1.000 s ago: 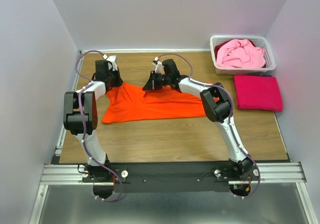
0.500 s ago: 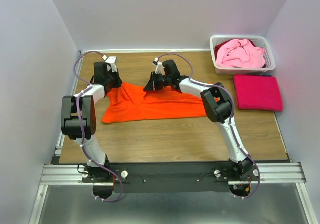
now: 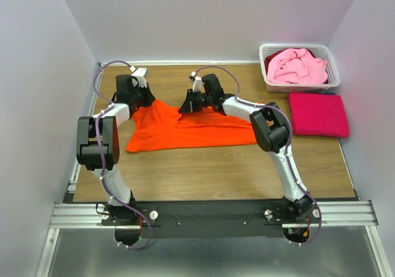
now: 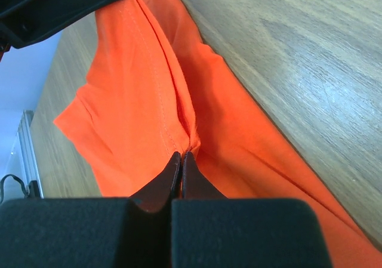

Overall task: Fold and stack the t-shirts
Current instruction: Fold the tshirt

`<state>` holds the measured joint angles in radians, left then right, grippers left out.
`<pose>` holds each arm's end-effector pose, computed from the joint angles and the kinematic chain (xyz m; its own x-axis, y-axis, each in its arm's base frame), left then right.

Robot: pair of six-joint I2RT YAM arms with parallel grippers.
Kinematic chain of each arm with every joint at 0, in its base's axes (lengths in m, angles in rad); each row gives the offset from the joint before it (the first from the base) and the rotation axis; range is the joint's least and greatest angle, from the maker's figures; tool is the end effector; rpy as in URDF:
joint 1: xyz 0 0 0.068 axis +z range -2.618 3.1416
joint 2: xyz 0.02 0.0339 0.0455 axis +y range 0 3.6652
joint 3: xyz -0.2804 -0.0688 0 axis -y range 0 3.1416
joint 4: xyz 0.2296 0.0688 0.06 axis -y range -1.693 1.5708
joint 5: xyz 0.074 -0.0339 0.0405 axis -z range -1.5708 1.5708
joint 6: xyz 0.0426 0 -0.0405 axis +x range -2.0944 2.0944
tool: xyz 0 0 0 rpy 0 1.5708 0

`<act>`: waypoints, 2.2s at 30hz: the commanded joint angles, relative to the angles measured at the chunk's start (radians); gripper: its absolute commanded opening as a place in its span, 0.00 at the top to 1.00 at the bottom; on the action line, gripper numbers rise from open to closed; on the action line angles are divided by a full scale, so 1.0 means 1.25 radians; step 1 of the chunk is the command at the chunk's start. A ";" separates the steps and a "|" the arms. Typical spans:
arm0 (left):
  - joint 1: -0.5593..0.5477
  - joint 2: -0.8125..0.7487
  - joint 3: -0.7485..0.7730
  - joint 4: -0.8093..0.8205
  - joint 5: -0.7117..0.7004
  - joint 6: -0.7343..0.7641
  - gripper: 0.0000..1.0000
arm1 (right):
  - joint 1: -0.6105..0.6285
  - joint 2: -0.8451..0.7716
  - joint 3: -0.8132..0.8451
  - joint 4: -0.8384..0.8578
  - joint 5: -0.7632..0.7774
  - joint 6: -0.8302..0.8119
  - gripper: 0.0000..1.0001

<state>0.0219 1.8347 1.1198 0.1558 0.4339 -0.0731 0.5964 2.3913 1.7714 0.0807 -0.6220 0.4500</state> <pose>0.4017 -0.0091 0.2192 -0.5535 -0.0784 -0.8292 0.2968 0.9116 -0.2843 0.4329 0.3239 0.1644 -0.7610 -0.0894 -0.6426 -0.5987 0.4780 0.6426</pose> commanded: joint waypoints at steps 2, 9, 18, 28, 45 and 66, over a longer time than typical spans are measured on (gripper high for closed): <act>-0.002 -0.010 -0.016 0.021 0.023 0.049 0.89 | 0.008 -0.051 -0.021 0.002 0.013 -0.032 0.99; 0.000 -0.039 -0.045 0.021 0.006 0.072 0.89 | 0.008 -0.071 -0.045 -0.001 -0.001 -0.057 0.99; 0.001 -0.091 -0.076 0.031 0.004 0.072 0.89 | 0.012 -0.074 -0.056 -0.004 -0.056 -0.097 0.96; 0.005 -0.129 -0.121 0.018 0.011 0.062 0.89 | 0.019 -0.072 -0.067 -0.006 -0.088 -0.111 0.95; 0.005 -0.167 -0.182 -0.031 0.015 0.028 0.89 | 0.032 -0.093 -0.094 -0.008 -0.138 -0.127 0.90; 0.005 -0.272 -0.265 -0.076 -0.056 -0.025 0.73 | 0.059 -0.123 -0.175 -0.012 -0.158 -0.130 0.69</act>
<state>0.0246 1.5524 0.8078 0.0769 0.4183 -0.0822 0.6502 2.3028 1.5856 0.0738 -0.8017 0.3096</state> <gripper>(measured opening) 0.268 0.304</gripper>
